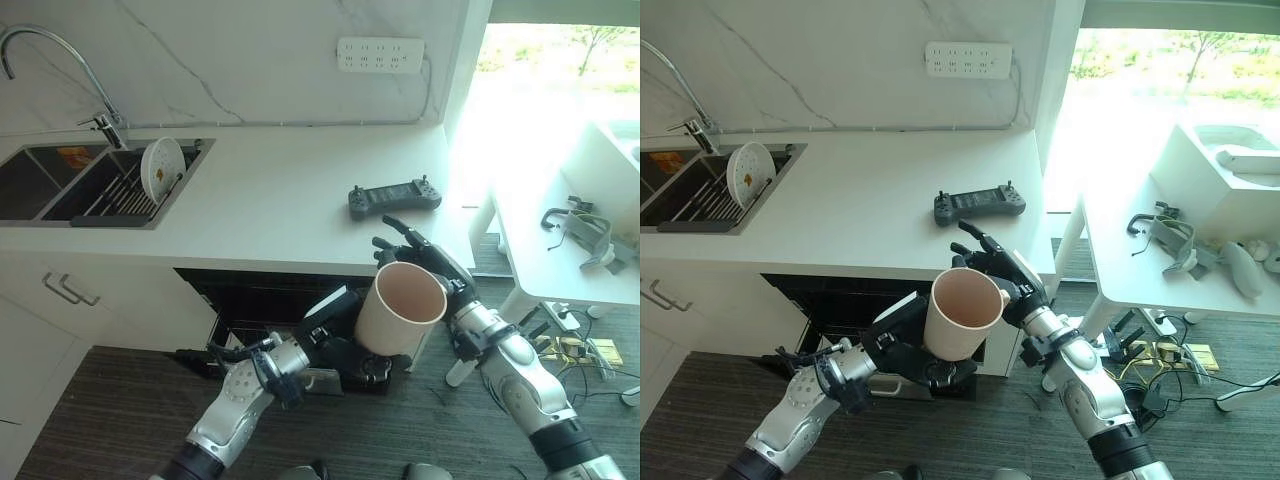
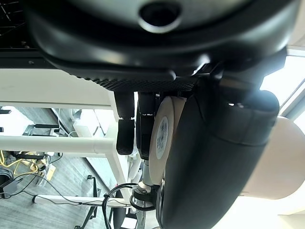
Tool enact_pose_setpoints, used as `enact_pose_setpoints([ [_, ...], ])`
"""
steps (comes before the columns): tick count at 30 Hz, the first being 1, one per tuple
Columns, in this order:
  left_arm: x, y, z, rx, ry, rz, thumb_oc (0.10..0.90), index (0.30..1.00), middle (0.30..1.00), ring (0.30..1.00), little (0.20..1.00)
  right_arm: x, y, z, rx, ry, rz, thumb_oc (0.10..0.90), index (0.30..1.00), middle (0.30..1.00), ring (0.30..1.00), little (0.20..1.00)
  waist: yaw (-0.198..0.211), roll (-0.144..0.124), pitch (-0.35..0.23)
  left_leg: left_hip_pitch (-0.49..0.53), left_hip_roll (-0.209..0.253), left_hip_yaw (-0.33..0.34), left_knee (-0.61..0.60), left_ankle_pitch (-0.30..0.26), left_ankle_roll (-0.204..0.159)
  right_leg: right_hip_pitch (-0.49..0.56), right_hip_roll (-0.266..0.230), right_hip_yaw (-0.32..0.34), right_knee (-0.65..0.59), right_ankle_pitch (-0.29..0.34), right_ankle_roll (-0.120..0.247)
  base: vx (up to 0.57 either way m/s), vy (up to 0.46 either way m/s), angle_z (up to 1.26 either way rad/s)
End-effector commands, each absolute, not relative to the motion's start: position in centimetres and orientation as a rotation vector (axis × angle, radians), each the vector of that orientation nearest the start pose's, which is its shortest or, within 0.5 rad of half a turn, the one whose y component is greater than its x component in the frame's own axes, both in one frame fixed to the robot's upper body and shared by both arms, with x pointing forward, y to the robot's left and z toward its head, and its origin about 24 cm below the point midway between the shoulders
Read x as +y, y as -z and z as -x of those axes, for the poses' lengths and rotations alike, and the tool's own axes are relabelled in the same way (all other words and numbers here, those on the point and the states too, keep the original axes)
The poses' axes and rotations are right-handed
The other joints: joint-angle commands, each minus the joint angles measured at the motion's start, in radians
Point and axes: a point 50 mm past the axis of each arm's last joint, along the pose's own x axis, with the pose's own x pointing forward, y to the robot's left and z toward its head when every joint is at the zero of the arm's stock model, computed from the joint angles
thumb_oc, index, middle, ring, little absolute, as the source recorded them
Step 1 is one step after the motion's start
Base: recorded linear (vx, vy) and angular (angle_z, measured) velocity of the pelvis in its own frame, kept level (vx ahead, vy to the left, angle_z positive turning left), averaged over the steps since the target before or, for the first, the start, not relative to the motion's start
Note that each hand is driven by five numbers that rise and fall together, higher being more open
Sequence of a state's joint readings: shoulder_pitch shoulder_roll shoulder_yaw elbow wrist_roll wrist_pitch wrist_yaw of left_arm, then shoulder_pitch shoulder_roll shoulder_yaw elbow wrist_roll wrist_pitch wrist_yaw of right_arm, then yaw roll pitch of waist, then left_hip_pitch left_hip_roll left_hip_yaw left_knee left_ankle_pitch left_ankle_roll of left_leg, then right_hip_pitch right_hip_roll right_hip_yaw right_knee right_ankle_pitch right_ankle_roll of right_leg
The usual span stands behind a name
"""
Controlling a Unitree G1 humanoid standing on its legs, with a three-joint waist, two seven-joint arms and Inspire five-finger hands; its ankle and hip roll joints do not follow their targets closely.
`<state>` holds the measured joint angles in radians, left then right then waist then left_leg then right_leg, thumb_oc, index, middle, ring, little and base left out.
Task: Place the dishes in the dishwasher.
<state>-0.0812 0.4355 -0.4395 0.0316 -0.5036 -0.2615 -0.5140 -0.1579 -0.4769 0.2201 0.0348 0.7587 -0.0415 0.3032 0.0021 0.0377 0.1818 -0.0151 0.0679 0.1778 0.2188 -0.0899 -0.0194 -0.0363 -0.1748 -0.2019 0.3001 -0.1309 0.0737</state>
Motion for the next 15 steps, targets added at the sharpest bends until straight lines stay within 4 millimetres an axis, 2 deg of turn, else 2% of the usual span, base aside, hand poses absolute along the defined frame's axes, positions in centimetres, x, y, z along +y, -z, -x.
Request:
enact_pose_setpoints([
  [1, 12.4, -12.6, -25.2, -0.516, 0.783, 0.155, 0.4, 0.3, 0.3, 0.3, 0.3, -16.0, -10.5, -27.0, -0.203, -0.652, -0.288, 0.8, 0.9, 0.9, 0.9, 0.9, 0.002, -0.03, -0.057, -0.004, 0.014, -0.035, 0.081, -0.194, 0.025, 0.049, 0.007, -0.048, 0.0, -0.132, 0.013, 0.0, 0.0, 0.0],
  [11, 13.5, -12.6, -24.7, -0.537, 0.722, 0.145, 0.4, 0.3, 0.3, 0.3, 0.3, -15.1, -7.3, -25.0, -0.071, -0.742, -0.354, 0.8, 0.9, 0.9, 0.9, 0.9, -0.009, -0.026, -0.053, -0.011, 0.019, -0.033, 0.081, -0.187, 0.023, 0.046, 0.009, -0.05, 0.0, -0.134, 0.013, 0.0, 0.0, 0.0],
  [15, 14.1, -12.4, -24.4, -0.534, 0.687, 0.132, 0.4, 0.3, 0.3, 0.3, 0.3, -15.3, -6.8, -24.4, -0.06, -0.758, -0.374, 0.8, 0.9, 0.9, 0.9, 0.9, -0.013, -0.024, -0.053, -0.016, 0.021, -0.033, 0.081, -0.185, 0.021, 0.042, 0.008, -0.051, 0.0, -0.134, 0.015, 0.0, 0.0, 0.0],
])
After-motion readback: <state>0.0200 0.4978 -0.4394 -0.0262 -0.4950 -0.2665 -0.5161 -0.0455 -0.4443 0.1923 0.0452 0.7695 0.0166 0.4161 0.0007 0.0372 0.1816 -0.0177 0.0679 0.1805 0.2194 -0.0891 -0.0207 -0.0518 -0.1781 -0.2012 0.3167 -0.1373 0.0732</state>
